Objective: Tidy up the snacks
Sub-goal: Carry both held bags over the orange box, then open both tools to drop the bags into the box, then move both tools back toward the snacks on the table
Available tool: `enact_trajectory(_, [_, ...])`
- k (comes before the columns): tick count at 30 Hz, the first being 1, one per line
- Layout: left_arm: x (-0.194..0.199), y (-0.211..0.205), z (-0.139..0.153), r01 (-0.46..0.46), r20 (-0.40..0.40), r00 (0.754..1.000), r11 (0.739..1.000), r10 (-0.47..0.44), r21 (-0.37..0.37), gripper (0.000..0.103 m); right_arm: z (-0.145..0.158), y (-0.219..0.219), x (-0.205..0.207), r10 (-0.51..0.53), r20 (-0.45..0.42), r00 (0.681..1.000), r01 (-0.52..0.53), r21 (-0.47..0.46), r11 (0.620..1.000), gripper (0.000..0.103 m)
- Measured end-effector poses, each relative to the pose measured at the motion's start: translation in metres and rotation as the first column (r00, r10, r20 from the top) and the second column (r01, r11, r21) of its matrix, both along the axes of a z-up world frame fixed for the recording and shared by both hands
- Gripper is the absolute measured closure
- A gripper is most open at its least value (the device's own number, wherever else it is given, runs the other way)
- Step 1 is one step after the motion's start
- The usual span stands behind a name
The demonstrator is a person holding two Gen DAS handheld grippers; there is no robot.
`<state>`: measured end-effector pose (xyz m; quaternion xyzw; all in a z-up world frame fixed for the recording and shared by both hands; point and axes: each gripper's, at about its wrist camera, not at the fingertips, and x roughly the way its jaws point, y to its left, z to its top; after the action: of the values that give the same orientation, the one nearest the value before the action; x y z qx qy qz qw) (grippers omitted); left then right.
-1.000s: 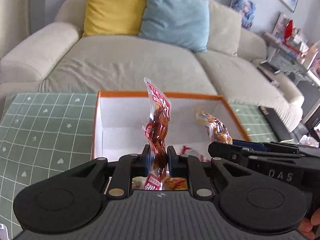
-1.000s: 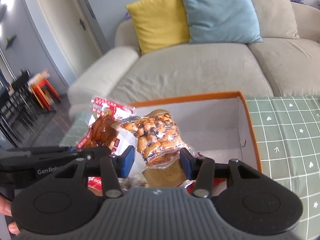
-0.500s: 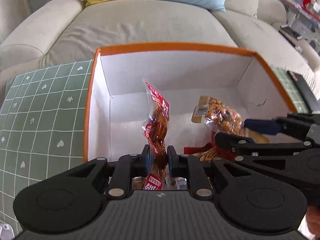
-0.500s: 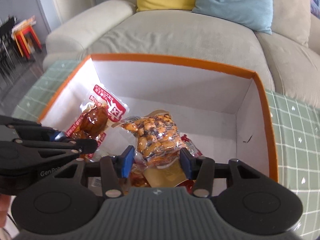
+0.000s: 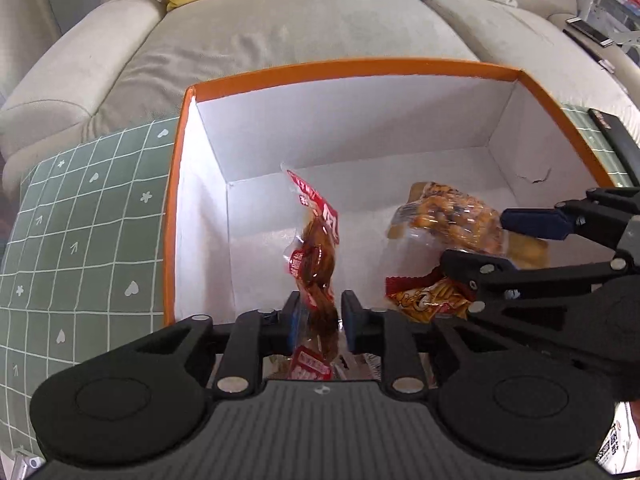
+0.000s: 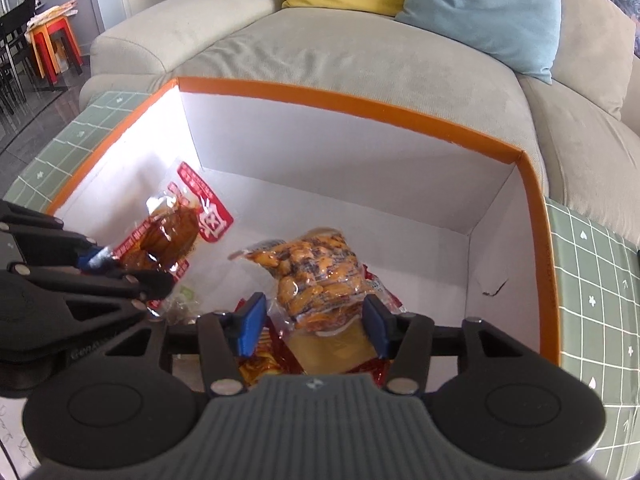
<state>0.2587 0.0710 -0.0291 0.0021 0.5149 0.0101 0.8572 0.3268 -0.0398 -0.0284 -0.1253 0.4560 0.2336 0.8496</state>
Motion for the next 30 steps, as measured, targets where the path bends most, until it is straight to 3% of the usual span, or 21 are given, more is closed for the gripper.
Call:
enact_trajectory(4, [-0.006, -0.006, 0.008, 0.01, 0.032, 0.999, 1.0, -0.011, 0.028, 0.063, 0.008, 0.001, -0.006, -0.003, 0.028, 1.0, 0.004, -0.022, 1.0, 0.049])
enact_trajectory(8, [-0.015, -0.007, 0.02, 0.004, 0.076, 0.997, 0.998, -0.008, 0.056, 0.045, 0.017, -0.004, -0.01, -0.019, 0.04, 0.999, 0.019, -0.023, 1.0, 0.045])
enact_trajectory(11, [-0.024, -0.009, 0.033, 0.005, 0.122, 0.992, 0.997, -0.013, 0.071, 0.039, 0.026, -0.011, -0.016, -0.032, 0.064, 0.997, 0.033, -0.022, 0.999, 0.043])
enact_trajectory(18, [-0.061, -0.016, 0.072, 0.02, 0.251, 0.967, 0.997, -0.038, 0.075, 0.035, 0.063, -0.032, -0.048, -0.073, 0.167, 0.983, 0.07, 0.028, 0.997, 0.035])
enact_trajectory(24, [-0.109, -0.017, 0.102, 0.029, 0.357, 0.934, 1.0, -0.026, -0.003, 0.031, 0.094, -0.06, -0.093, -0.137, 0.255, 0.957, 0.104, 0.14, 0.985, 0.03])
enact_trajectory(30, [-0.152, -0.015, 0.111, 0.042, 0.43, 0.903, 0.997, -0.011, -0.062, 0.031, 0.1, -0.085, -0.148, -0.195, 0.322, 0.926, 0.13, 0.213, 0.968, 0.03])
